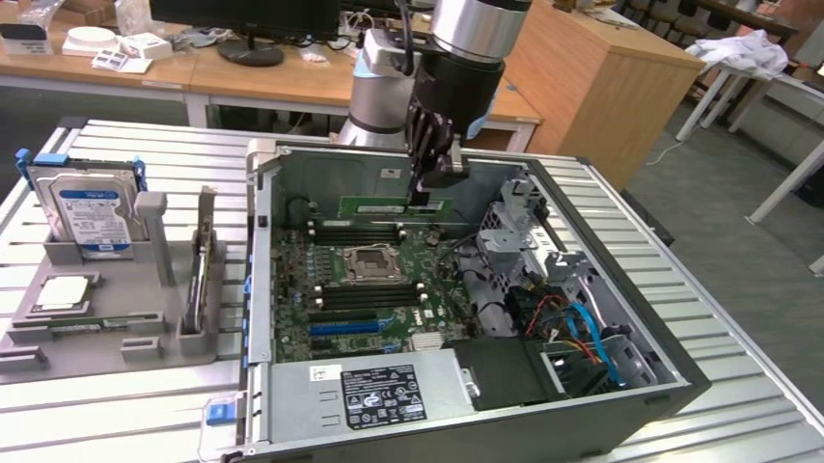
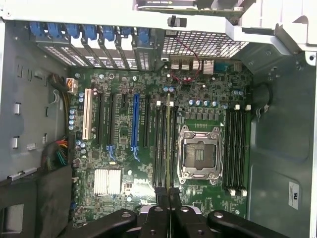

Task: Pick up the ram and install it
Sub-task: 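Pick up the ram and move it above insertion slot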

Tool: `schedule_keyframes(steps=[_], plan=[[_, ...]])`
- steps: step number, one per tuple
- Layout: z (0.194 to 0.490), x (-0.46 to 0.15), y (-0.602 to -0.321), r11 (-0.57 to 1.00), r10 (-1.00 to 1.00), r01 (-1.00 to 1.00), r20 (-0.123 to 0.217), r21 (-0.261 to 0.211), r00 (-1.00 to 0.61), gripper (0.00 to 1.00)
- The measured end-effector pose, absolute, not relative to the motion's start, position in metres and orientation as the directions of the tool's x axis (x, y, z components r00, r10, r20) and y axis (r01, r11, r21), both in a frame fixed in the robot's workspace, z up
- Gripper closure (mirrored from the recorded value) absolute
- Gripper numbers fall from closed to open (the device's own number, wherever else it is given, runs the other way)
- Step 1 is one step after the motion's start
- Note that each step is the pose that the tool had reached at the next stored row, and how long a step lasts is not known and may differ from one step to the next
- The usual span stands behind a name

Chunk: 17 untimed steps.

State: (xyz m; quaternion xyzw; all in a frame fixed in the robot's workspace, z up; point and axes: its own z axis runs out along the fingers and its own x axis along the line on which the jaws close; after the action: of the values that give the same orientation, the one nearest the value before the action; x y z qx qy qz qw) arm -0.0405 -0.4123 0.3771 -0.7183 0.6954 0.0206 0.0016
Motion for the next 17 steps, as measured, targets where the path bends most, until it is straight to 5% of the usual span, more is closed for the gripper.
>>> schedule_keyframes(steps=[17], plan=[[0.359, -0.04, -0.412, -0.033, -0.999, -0.999, -0.032, 0.026, 0.032, 0.88]])
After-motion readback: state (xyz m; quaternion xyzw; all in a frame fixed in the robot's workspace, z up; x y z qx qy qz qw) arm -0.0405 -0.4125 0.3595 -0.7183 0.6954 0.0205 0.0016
